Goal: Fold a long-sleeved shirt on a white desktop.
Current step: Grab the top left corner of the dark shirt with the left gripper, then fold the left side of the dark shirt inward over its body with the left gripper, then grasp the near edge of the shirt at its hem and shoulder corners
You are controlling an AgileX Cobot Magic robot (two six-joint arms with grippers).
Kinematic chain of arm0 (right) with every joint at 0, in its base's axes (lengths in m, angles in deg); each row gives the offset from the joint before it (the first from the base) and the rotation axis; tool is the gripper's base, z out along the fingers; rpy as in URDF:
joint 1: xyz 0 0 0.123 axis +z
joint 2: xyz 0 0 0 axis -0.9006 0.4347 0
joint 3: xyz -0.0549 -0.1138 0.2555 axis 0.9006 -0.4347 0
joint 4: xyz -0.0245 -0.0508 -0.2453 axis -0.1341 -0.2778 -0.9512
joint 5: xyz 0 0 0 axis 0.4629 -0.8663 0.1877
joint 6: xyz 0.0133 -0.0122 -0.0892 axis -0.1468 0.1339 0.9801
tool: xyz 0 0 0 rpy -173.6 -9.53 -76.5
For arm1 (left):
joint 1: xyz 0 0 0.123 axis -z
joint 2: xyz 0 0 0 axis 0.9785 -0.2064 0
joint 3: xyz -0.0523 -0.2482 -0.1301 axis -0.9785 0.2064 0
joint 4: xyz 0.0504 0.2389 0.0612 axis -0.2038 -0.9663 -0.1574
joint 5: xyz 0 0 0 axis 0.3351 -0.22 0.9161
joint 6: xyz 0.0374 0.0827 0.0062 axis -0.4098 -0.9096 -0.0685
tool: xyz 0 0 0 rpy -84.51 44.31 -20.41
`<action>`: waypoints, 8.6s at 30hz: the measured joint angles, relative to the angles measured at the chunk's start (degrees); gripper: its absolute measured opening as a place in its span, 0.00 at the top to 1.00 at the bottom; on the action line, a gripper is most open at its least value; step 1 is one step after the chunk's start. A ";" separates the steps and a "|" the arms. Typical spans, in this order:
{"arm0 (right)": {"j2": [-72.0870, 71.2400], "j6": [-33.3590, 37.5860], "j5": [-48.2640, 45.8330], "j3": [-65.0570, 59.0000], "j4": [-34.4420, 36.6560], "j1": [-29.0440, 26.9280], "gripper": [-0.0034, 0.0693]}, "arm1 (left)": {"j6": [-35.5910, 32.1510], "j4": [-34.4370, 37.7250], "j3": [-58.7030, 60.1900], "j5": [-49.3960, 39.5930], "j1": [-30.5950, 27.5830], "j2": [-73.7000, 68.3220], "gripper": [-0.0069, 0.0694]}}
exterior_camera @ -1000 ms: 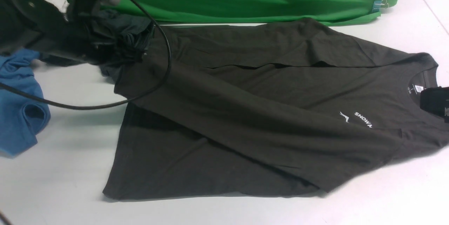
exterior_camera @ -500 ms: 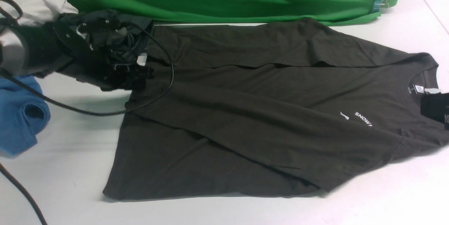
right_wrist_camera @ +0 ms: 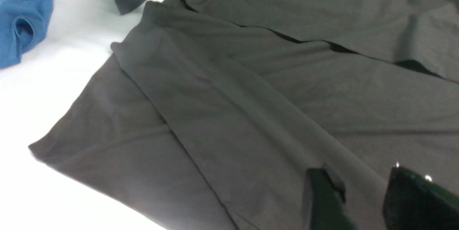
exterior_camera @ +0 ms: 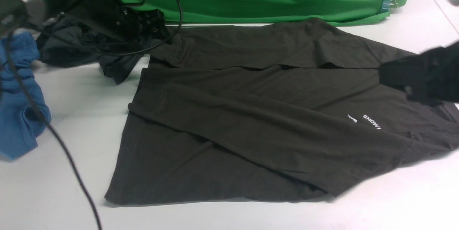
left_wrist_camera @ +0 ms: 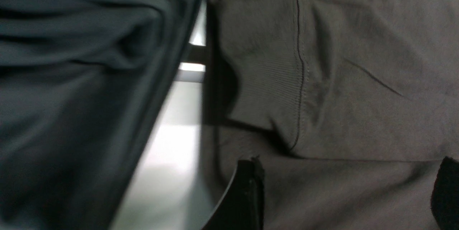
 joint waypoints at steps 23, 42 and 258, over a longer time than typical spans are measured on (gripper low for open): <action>4.68 0.68 5.12 3.40 0.27 0.25 0.62 | 6.68 -5.06 -8.56 3.32 0.05 -8.00 0.48; 4.68 0.68 5.13 3.40 0.27 0.25 0.62 | -2.50 4.24 -8.56 0.43 -1.71 -9.02 0.86; 32.33 40.40 7.74 -12.64 -8.30 12.81 0.38 | -6.74 -5.47 70.73 5.97 -3.26 58.72 0.86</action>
